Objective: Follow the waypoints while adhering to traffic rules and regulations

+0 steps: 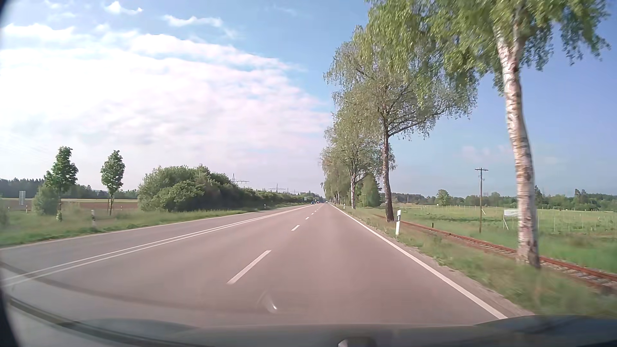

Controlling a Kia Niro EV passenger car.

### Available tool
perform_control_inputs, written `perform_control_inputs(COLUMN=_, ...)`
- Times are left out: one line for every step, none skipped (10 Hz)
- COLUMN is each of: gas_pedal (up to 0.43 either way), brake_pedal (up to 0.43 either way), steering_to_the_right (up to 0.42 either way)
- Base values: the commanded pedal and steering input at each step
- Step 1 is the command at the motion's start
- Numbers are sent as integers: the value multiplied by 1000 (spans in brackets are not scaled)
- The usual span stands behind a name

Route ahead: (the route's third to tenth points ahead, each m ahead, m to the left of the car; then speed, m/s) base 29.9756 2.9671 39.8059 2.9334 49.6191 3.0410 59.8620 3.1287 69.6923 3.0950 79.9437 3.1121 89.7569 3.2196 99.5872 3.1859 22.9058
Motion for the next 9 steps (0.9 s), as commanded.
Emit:
perform_control_inputs(gas_pedal=220, brake_pedal=0, steering_to_the_right=-1)
perform_control_inputs(gas_pedal=220, brake_pedal=0, steering_to_the_right=-1)
perform_control_inputs(gas_pedal=220, brake_pedal=0, steering_to_the_right=-1)
perform_control_inputs(gas_pedal=220, brake_pedal=0, steering_to_the_right=-1)
perform_control_inputs(gas_pedal=220, brake_pedal=0, steering_to_the_right=-1)
perform_control_inputs(gas_pedal=220, brake_pedal=0, steering_to_the_right=0)
perform_control_inputs(gas_pedal=220, brake_pedal=0, steering_to_the_right=-1)
perform_control_inputs(gas_pedal=220, brake_pedal=0, steering_to_the_right=0)
perform_control_inputs(gas_pedal=220, brake_pedal=0, steering_to_the_right=0)
